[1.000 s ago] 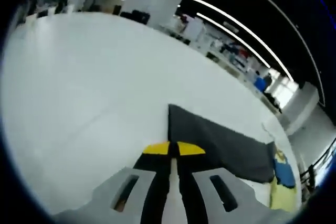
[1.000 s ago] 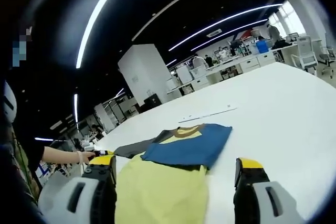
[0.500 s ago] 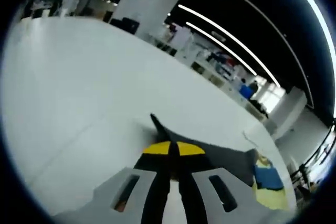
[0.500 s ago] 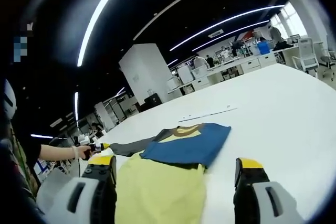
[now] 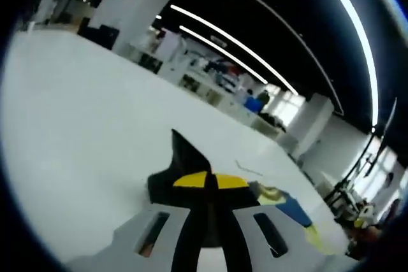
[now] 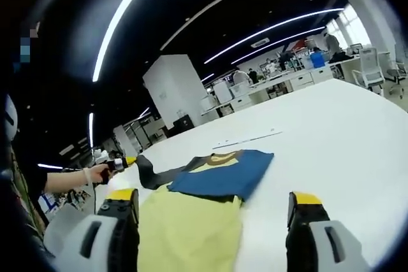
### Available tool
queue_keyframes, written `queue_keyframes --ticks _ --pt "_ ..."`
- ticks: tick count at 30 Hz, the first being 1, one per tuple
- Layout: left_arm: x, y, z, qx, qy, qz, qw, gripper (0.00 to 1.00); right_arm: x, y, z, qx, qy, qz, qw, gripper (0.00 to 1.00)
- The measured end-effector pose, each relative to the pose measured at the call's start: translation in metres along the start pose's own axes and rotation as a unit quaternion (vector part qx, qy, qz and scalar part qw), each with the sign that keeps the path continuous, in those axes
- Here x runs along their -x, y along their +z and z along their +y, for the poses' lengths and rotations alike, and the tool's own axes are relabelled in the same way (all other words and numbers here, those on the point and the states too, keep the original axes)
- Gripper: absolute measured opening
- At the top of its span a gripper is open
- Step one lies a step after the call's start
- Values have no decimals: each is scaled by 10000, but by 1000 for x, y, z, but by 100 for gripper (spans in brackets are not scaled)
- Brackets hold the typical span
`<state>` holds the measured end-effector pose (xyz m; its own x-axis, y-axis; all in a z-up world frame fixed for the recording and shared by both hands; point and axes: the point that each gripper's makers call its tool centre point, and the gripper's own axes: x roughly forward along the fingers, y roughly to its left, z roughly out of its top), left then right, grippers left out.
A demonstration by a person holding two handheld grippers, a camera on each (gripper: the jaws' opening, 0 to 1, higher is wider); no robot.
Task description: Fold the garment on the visible template until the final outline fits inside the template.
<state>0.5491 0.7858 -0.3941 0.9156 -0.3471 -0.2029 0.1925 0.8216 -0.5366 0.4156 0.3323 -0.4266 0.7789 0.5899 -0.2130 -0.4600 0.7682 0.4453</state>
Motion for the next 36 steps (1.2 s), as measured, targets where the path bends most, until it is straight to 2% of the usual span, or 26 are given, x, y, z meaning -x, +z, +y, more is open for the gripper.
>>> queue_keyframes --ticks 1,2,3,7,11,21,27,36 --pt "-6 -1 -12 50 -134 23 9999 0 1 0 -2 -1 -20 -23 10000 98" --pt "-8 -2 -13 37 -172 48 9998 0 3 0 -2 -28 -33 -50 10000 98" --pt "-15 -3 -24 -191 -304 76 9993 0 4 1 -3 -75 -29 -74 9999 98" --pt "-35 -10 -51 -119 -629 129 9979 0 7 -3 -3 -49 -36 -41 10000 97" --pt "-50 -25 -70 -408 -783 340 9955 0 11 -2 -5 -159 -50 -133 9998 97" --pt "-81 -56 -119 -392 -1192 586 9904 0 10 -9 -6 -240 -74 -111 9996 97" --pt "-93 -69 -146 -200 -1377 642 9882 0 11 -11 -9 -293 -115 -139 9994 97" --pt "-112 -85 -212 -9 -1887 578 9803 0 16 -17 -14 -397 -154 -164 9990 97"
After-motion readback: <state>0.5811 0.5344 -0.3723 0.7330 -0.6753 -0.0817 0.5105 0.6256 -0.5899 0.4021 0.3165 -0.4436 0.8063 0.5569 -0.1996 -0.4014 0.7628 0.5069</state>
